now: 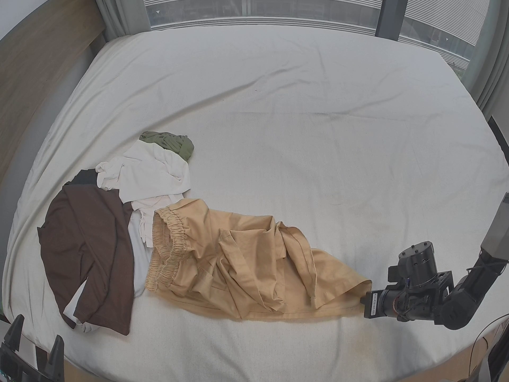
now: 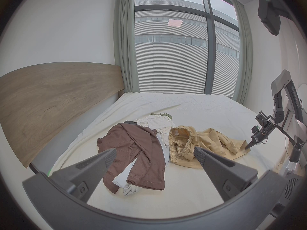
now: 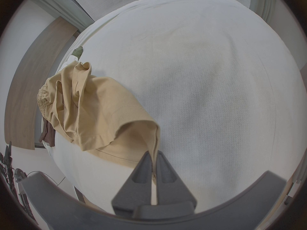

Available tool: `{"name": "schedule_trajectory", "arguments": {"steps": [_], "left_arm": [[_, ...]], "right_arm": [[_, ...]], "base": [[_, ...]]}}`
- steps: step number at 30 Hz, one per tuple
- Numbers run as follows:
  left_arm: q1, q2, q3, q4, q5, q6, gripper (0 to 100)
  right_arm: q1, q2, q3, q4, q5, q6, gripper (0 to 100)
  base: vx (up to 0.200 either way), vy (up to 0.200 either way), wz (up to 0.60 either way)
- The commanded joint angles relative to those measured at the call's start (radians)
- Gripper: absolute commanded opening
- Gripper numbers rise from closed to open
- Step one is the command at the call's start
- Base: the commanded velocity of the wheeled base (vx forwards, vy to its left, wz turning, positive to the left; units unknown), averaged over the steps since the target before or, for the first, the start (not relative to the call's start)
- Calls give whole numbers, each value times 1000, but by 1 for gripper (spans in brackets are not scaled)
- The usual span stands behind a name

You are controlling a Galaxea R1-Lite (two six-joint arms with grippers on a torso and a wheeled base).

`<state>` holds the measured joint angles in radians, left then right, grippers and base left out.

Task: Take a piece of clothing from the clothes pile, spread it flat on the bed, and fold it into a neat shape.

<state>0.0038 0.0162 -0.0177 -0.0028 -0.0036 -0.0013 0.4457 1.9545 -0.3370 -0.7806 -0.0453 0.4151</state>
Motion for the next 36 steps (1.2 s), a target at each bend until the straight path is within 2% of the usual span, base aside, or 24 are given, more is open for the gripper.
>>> {"name": "schedule_trajectory", "arguments": {"steps": [1,13,30,31,36], "left_arm": [[1,-16,18,0,-1,0,100],[1,-16,18,0,-1,0,100],[-1,-16,18,0,-1,1,100],[-1,-16,18,0,-1,1,100],[-1,-16,18,0,-1,3,100]], "right_arm": [[-18,-5,13,0,-1,-7,0],[-50,-6,27,0,2,-22,0],[-50,-5,27,-9,4,-36,0],[-50,-5,27,-9,4,-36,100],[-50,-25,52,-83,4,-39,100]], "base": [[0,0,0],[0,0,0],[0,0,0],[0,0,0],[0,0,0]]}}
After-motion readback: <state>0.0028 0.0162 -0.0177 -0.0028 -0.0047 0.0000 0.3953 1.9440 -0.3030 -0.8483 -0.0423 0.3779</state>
